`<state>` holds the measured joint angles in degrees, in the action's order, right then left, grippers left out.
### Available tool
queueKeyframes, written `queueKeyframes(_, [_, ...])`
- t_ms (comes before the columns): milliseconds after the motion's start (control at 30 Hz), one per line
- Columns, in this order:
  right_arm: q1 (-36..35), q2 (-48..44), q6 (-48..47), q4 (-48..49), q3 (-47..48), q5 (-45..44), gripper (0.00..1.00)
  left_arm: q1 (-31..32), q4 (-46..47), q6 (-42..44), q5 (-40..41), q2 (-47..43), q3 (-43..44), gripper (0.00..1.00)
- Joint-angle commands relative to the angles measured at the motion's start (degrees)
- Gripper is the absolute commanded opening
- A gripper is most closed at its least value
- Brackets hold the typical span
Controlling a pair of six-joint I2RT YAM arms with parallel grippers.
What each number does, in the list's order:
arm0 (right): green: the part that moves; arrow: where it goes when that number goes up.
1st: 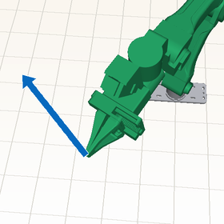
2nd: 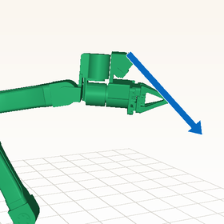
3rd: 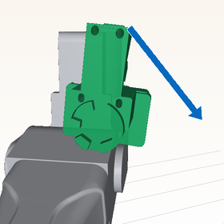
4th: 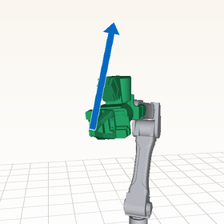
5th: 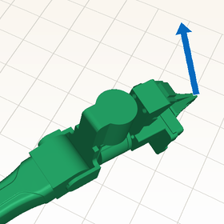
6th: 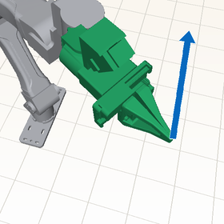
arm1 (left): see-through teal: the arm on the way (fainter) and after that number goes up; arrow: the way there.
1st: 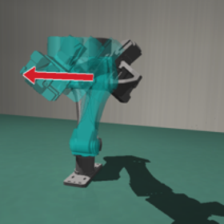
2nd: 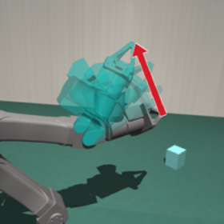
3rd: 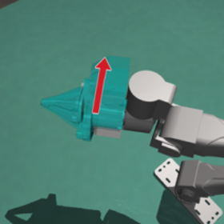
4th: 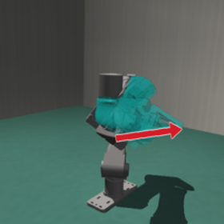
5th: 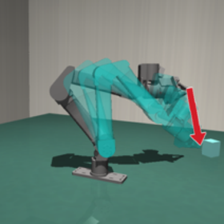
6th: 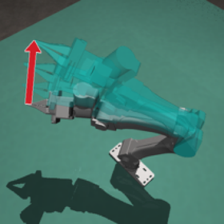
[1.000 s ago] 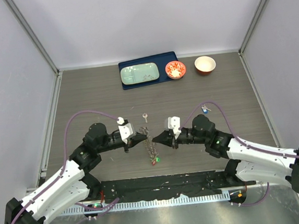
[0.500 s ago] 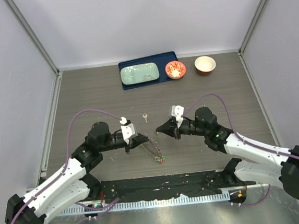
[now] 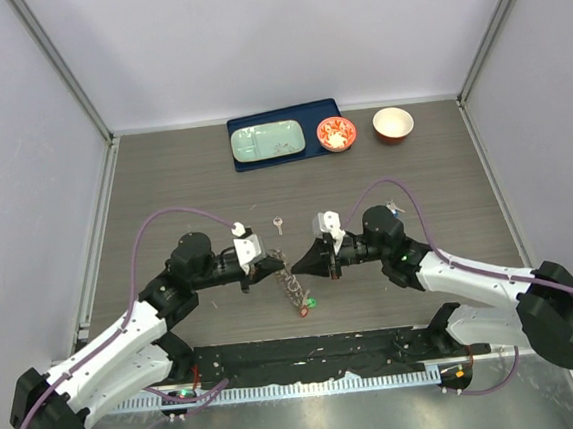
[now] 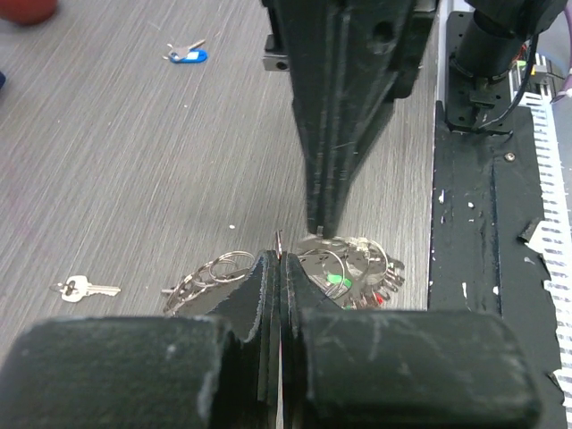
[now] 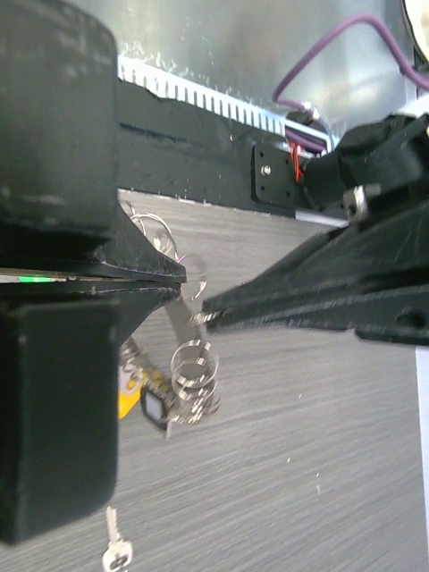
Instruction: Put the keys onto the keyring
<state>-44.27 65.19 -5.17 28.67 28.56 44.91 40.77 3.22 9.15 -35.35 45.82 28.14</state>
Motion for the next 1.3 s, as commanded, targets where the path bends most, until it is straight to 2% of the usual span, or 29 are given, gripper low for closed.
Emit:
queueKeyframes(0, [-1.69, -1.82, 1.13, 4.12, 1.59, 4.31, 0.01, 0.10, 3.81, -0.09, 1.95, 0.67, 1.39, 0.00])
queueKeyframes(133, [-2.93, -0.68, 0.69, 3.24, 2.38, 4.58, 0.01, 0.10, 3.98, -0.27, 2.04, 0.76, 1.39, 0.00])
queueKeyframes(400, [-1.44, -7.69, -2.39, -0.28, -0.07, -9.39, 0.01, 0.18, 5.39, -0.62, -0.41, -0.91, 0.42, 0.00])
queueKeyframes(1267, [1.12, -6.04, -2.65, 5.35, -2.72, -2.98, 0.01, 0.10, 7.15, -1.06, -4.11, 0.14, 0.25, 0.00])
